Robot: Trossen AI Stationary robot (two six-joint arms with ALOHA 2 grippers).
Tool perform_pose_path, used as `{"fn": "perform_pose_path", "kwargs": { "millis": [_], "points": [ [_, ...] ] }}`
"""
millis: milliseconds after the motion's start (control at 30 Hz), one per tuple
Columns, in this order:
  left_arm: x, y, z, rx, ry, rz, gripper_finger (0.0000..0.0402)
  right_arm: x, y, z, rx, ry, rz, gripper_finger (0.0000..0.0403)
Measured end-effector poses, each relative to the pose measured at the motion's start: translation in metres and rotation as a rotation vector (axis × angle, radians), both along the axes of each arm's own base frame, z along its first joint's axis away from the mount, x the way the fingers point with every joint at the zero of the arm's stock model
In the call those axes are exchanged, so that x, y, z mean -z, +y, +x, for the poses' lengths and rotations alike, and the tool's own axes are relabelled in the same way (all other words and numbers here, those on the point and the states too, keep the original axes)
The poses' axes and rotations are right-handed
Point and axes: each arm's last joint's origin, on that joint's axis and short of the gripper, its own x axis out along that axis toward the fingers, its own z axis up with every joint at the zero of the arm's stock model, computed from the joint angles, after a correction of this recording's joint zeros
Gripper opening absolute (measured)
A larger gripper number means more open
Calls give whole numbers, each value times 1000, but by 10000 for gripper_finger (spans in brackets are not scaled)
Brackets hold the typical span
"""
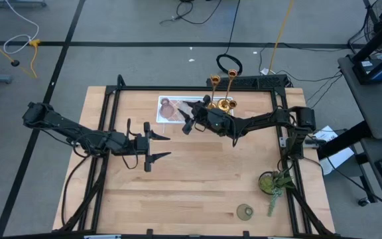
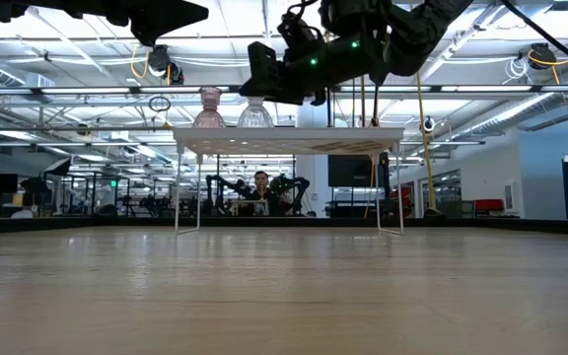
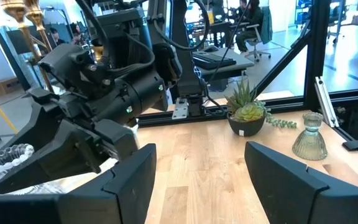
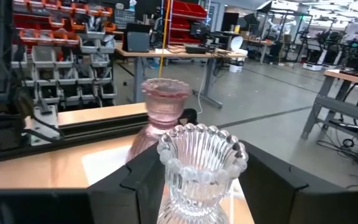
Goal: Pick & Place candle stick holders
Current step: Put the transparent glass candle holder on the shelf
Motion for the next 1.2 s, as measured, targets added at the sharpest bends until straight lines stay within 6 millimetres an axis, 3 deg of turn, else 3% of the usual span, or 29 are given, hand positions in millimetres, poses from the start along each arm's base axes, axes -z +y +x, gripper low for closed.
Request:
{"fn": "perform_pose_path", "kwargs": {
  "millis": [433, 733, 1200],
  "points": [
    [0, 0, 0, 0, 0, -3, 253, -3, 0, -2, 49, 28, -53, 192],
    [0, 0, 0, 0, 0, -3, 253, -3, 1, -2, 44, 42, -74, 221],
    [0, 0, 0, 0, 1, -3, 253, -16, 20, -1, 10, -36, -141, 234]
  ]
}}
